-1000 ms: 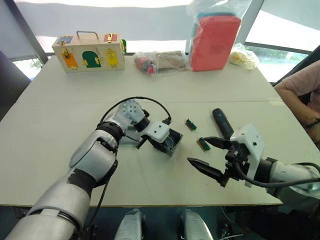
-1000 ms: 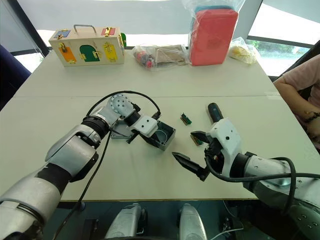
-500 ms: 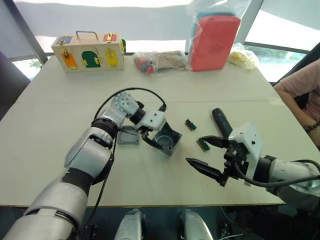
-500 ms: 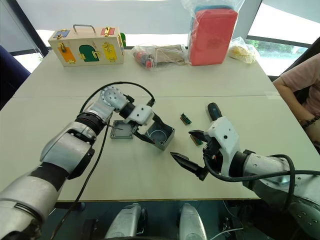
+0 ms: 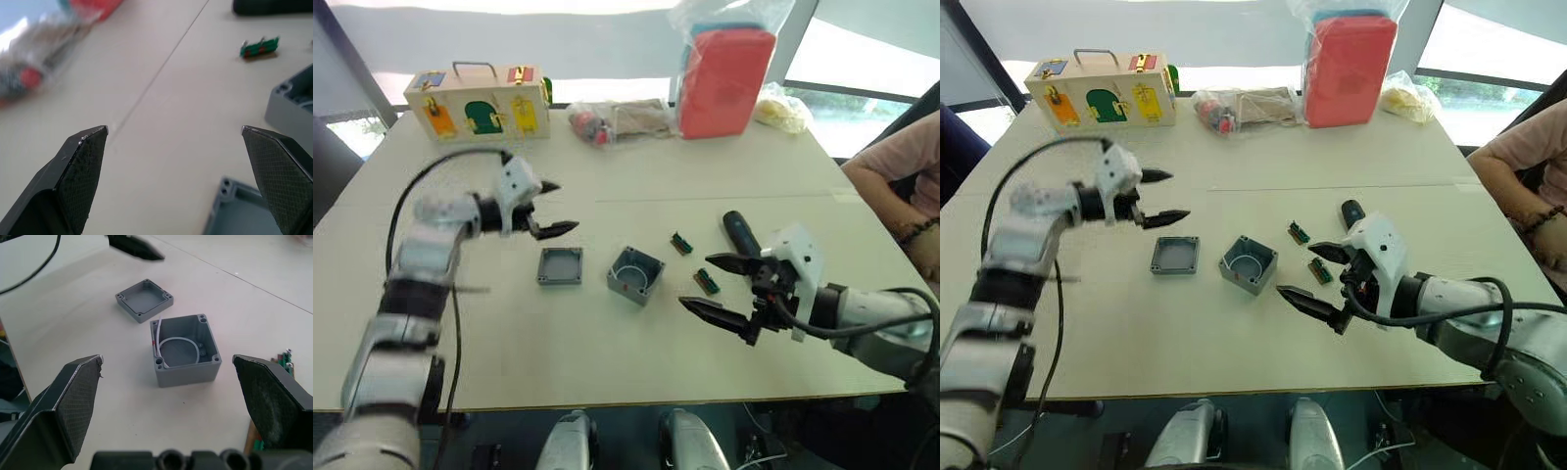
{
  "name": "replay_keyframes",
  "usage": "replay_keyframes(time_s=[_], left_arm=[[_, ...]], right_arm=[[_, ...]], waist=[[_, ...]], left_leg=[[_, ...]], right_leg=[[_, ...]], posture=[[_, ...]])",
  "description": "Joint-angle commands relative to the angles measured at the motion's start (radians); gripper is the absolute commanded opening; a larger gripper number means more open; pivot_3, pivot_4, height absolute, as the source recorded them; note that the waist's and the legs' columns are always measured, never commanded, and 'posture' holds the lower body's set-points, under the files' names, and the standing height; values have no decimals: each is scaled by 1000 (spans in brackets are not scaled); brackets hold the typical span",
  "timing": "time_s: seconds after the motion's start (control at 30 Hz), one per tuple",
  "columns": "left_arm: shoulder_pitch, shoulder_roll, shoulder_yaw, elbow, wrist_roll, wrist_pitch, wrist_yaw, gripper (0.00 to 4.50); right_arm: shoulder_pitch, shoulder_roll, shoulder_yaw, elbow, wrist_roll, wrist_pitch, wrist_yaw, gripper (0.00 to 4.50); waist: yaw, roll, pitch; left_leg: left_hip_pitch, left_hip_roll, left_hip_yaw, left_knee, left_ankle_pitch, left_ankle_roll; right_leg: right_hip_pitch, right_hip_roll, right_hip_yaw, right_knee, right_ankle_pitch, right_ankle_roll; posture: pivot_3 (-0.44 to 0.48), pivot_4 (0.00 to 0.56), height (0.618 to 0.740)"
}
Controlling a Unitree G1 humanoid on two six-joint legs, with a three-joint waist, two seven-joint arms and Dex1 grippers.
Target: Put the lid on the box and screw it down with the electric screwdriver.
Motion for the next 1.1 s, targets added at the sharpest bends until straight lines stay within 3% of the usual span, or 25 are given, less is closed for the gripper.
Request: replay_keyframes(time_s=[0.03, 0.23, 0.57, 0.67, 0.97, 1.1], left_arm=[[80, -14, 83, -255, 13, 271, 206, 4475], [160, -118, 139, -302, 27, 519, 434, 4475], [160, -188, 180, -276, -53, 686, 495, 4475], [154, -213, 189, -281, -72, 736, 514, 3749], [151, -246, 221, -358, -109, 855, 558, 151], [101, -264, 248, -355, -128, 846, 574, 21]], right_arm=[[-64, -24, -3, 41, -27, -16, 79, 4500], [-123, -48, 10, 94, -67, -6, 161, 4500], [-116, -49, -22, 80, -68, 27, 171, 4500], [-113, -44, -28, 72, -66, 34, 163, 4500], [-89, -40, -55, 53, -49, 50, 144, 4500], [-87, -27, -59, 54, -26, 54, 129, 4500]], waist=[[3, 0, 0], [17, 1, 0], [17, 1, -1], [18, 1, -1], [18, 1, -2], [19, 1, -2]], left_leg=[[0, 0, 0, 0, 0, 0], [1, 0, 1, 0, 0, 0], [2, 0, 1, 0, 0, 0], [2, -1, 1, 0, 0, 0], [2, -1, 1, 0, 0, 0], [2, -2, 1, 0, 0, 0]], right_leg=[[0, 0, 0, 0, 1, 1], [0, 1, 0, 0, 1, 1], [0, 1, 0, 0, 1, 1], [1, 0, 0, 0, 1, 1], [2, -1, 0, -1, 1, 1], [2, -1, 0, -1, 1, 0]], posture=[[0, 150, 730], [0, 150, 730], [0, 150, 730], [0, 150, 730], [0, 150, 730], [0, 150, 730]])
